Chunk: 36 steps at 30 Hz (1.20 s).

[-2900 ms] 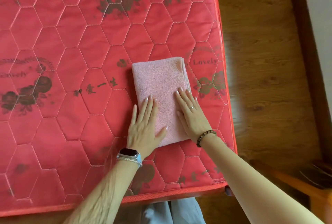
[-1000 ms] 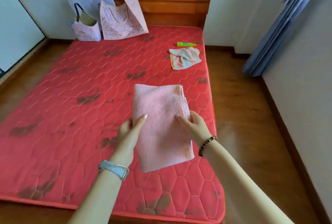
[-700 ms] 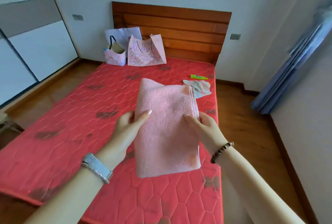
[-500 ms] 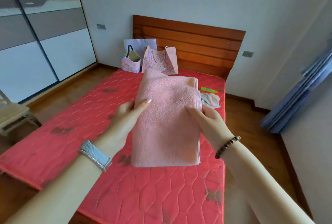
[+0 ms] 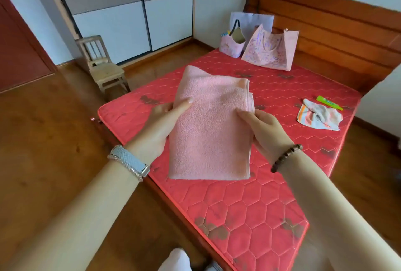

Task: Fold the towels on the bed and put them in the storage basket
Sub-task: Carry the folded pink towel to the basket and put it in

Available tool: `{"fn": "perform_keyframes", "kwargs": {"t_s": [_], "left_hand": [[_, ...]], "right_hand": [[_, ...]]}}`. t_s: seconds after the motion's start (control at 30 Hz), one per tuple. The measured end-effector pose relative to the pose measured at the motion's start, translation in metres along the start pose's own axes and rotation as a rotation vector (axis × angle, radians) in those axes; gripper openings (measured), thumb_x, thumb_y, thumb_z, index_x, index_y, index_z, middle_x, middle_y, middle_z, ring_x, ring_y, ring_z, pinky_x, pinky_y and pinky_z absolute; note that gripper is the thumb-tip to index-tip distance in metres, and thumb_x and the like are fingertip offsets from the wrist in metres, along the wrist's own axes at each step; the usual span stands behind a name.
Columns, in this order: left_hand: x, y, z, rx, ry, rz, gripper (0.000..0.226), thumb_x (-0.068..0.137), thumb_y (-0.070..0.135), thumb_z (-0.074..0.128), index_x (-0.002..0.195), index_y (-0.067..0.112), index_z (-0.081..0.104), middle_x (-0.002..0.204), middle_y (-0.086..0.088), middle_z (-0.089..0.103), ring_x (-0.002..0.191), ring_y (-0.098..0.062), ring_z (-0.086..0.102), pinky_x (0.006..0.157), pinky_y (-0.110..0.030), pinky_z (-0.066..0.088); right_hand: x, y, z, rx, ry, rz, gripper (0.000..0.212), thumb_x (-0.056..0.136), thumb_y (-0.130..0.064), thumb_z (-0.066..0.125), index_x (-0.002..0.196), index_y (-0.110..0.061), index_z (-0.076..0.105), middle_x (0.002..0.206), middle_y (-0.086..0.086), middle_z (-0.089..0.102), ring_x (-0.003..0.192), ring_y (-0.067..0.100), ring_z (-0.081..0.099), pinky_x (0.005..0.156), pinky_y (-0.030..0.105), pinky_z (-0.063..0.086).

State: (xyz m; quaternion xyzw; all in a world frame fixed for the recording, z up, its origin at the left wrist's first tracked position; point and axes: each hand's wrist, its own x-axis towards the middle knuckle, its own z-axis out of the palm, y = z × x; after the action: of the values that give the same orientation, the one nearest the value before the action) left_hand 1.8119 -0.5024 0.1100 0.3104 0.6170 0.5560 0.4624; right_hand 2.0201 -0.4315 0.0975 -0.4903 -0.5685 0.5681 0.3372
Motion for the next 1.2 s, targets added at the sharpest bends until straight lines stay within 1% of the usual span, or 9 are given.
{"fn": "perform_keyframes", "kwargs": {"t_s": [0.07,0.13,0.3,0.4,0.53,0.67,0.8,1.0,1.2], "left_hand": [[-0.007,-0.009,-0.022,-0.014,0.037,-0.041,0.013,0.088,0.038,0.071,0.09,0.025,0.072,0.088,0.008,0.077,0.09,-0.01,0.071,0.085,-0.03,0.053],[-0.015,-0.017,-0.046,-0.037,0.071,-0.082,0.026,0.087,0.04,0.072,0.105,0.021,0.073,0.101,0.003,0.077,0.1,-0.015,0.071,0.092,-0.034,0.053],[-0.031,-0.025,-0.096,-0.116,0.185,-0.149,0.024,0.087,0.036,0.073,0.102,0.017,0.073,0.096,0.004,0.078,0.099,-0.017,0.071,0.09,-0.033,0.052],[-0.04,-0.027,-0.132,-0.132,0.21,-0.164,0.019,0.088,0.04,0.071,0.097,0.023,0.071,0.089,0.012,0.077,0.096,-0.011,0.069,0.086,-0.031,0.051],[-0.055,-0.03,-0.183,-0.155,0.24,-0.146,0.015,0.088,0.043,0.069,0.094,0.029,0.068,0.083,0.023,0.075,0.093,-0.001,0.066,0.079,-0.025,0.046],[-0.063,-0.03,-0.237,-0.171,0.309,-0.154,0.023,0.087,0.044,0.069,0.102,0.027,0.067,0.105,0.013,0.073,0.107,-0.009,0.064,0.082,-0.025,0.046],[-0.066,-0.029,-0.287,-0.179,0.326,-0.168,0.021,0.088,0.043,0.067,0.101,0.027,0.064,0.11,0.01,0.068,0.107,-0.009,0.061,0.082,-0.025,0.045],[-0.073,-0.034,-0.347,-0.175,0.355,-0.186,0.053,0.086,0.046,0.07,0.129,0.017,0.062,0.124,0.004,0.067,0.117,-0.016,0.06,0.11,-0.041,0.042],[-0.078,-0.038,-0.393,-0.196,0.431,-0.191,0.056,0.089,0.045,0.067,0.135,0.016,0.058,0.127,0.003,0.065,0.12,-0.017,0.059,0.113,-0.045,0.039]], "right_hand": [[-0.002,0.002,0.022,-0.007,-0.069,0.012,0.095,0.062,-0.062,0.073,0.109,0.017,0.049,0.121,0.036,0.052,0.091,0.04,0.062,0.092,0.067,0.045],[-0.004,0.002,0.044,-0.01,-0.138,0.031,0.091,0.063,-0.06,0.071,0.109,0.016,0.051,0.123,0.036,0.051,0.096,0.04,0.063,0.089,0.072,0.041],[-0.005,0.001,0.096,-0.006,-0.236,0.105,0.083,0.066,-0.055,0.072,0.11,0.013,0.057,0.119,0.026,0.063,0.111,0.044,0.06,0.091,0.062,0.049],[-0.002,0.0,0.132,-0.013,-0.29,0.106,0.068,0.078,-0.049,0.072,0.104,0.012,0.058,0.105,0.023,0.068,0.094,0.04,0.065,0.079,0.051,0.058],[-0.006,-0.006,0.185,-0.02,-0.324,0.125,0.068,0.074,-0.051,0.072,0.105,0.008,0.062,0.115,0.022,0.066,0.11,0.042,0.061,0.091,0.06,0.051],[-0.008,-0.011,0.242,-0.042,-0.355,0.116,0.05,0.081,-0.045,0.071,0.102,0.001,0.068,0.11,0.015,0.071,0.106,0.035,0.066,0.094,0.055,0.052],[-0.013,-0.012,0.295,-0.033,-0.369,0.121,0.06,0.074,-0.051,0.073,0.103,0.002,0.066,0.112,0.015,0.07,0.107,0.036,0.065,0.095,0.055,0.051],[-0.015,-0.008,0.356,-0.013,-0.414,0.164,0.032,0.088,-0.038,0.068,0.098,-0.008,0.071,0.108,0.007,0.072,0.104,0.027,0.068,0.095,0.046,0.053],[-0.01,-0.013,0.409,-0.057,-0.473,0.139,0.032,0.088,-0.038,0.068,0.096,-0.008,0.071,0.106,0.008,0.073,0.101,0.026,0.069,0.093,0.047,0.055]]}}
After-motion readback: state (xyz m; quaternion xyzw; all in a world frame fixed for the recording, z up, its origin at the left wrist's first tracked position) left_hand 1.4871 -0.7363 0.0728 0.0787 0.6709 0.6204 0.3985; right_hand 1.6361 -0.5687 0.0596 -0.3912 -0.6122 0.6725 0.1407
